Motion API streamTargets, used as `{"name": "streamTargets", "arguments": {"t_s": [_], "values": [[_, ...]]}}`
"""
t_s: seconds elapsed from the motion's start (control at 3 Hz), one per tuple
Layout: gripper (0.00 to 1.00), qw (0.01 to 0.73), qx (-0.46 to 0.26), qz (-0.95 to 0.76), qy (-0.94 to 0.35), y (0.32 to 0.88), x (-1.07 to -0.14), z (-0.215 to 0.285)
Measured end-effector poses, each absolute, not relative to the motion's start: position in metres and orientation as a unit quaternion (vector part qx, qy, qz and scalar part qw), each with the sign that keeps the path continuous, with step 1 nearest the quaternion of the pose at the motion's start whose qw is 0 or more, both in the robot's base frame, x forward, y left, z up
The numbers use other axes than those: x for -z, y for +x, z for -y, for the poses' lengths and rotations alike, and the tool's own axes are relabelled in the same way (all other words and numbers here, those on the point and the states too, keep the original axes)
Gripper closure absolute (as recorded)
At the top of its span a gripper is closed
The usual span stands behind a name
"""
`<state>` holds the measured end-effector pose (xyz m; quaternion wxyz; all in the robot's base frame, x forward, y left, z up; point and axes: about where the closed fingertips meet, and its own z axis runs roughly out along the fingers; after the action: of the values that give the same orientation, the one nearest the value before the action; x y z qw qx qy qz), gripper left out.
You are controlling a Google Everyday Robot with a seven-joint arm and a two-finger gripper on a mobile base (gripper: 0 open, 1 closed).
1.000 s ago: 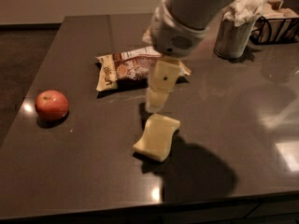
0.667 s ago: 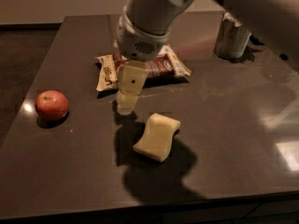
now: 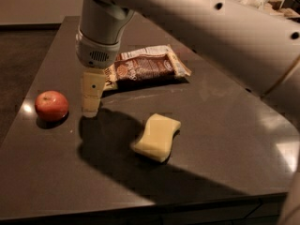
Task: Move apple near brown chip bag
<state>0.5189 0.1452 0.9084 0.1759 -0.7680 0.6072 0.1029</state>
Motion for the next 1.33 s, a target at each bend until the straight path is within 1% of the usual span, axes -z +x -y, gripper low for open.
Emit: {"name": "streamTargets", "arguments": {"t_s": [0.67, 1.0, 1.33], "values": [[0.00, 0.155, -0.120, -0.582, -0.789, 0.516, -0.887, -0.206], [0.00, 0.144, -0.123, -0.574, -0.797, 0.511, -0.873, -0.227], [0.14, 0.135, -0.122, -0.568, -0.803, 0.508, -0.864, -0.240]]}}
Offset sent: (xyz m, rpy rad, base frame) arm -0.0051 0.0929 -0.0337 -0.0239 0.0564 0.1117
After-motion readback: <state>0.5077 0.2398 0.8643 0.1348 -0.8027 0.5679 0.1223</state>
